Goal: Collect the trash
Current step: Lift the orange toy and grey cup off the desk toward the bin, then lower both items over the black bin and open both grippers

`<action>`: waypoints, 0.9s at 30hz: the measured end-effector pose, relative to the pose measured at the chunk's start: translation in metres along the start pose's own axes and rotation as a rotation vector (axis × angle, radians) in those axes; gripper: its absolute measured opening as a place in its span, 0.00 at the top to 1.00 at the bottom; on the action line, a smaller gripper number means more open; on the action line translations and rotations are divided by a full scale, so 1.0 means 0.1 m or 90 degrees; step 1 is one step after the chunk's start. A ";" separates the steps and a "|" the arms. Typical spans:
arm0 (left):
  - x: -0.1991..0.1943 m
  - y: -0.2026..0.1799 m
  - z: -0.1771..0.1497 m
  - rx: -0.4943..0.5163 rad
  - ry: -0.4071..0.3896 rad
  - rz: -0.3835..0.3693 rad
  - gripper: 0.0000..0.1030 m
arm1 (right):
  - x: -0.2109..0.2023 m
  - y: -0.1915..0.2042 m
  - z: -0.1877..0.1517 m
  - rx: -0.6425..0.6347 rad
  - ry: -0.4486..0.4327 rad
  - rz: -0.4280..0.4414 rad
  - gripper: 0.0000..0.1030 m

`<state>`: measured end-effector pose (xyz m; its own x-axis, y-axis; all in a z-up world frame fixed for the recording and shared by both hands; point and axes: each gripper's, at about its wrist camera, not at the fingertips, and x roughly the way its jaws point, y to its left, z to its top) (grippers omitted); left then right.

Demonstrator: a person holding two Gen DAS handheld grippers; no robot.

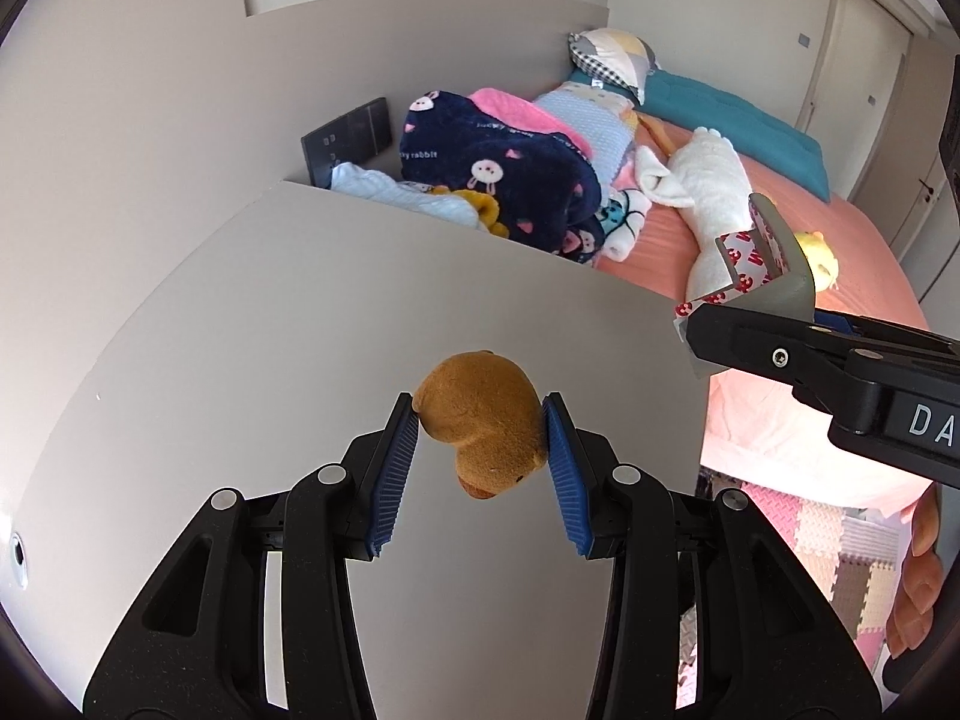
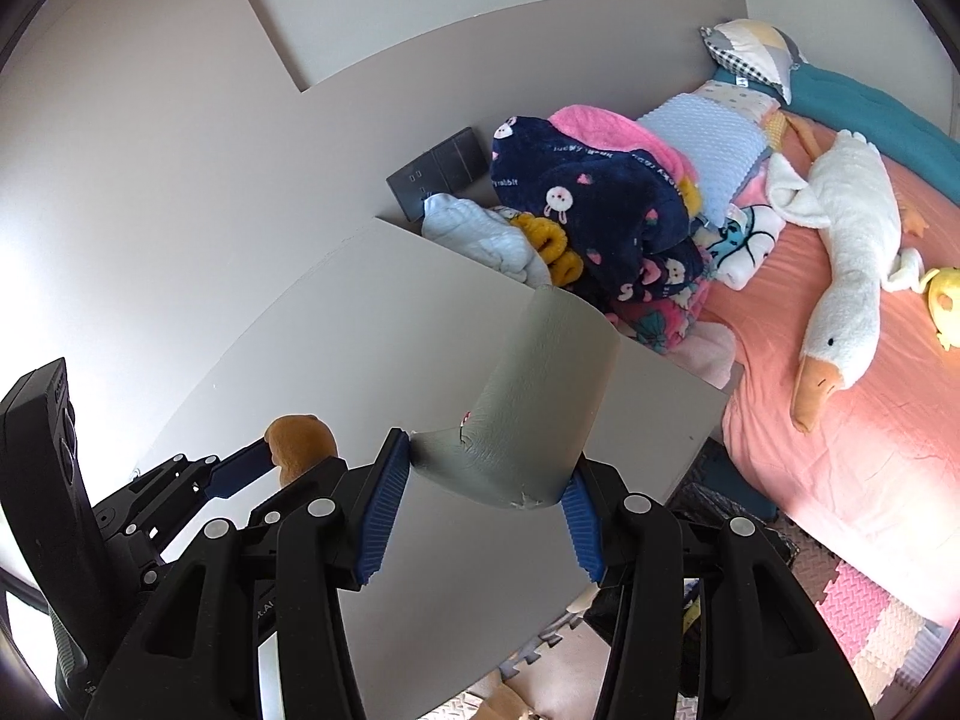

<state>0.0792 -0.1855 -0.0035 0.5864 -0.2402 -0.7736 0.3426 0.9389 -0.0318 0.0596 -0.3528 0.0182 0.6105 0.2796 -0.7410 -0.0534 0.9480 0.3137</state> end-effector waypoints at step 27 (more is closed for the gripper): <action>0.05 -1.12 0.06 0.106 0.002 -0.080 0.59 | -0.70 -1.06 -0.36 0.106 -0.051 -0.083 0.51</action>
<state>0.0478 -0.2937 0.0001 0.5293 -0.3523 -0.7718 0.5296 0.8479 -0.0239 -0.0059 -0.4672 0.0159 0.6653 0.1365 -0.7340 0.1580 0.9351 0.3172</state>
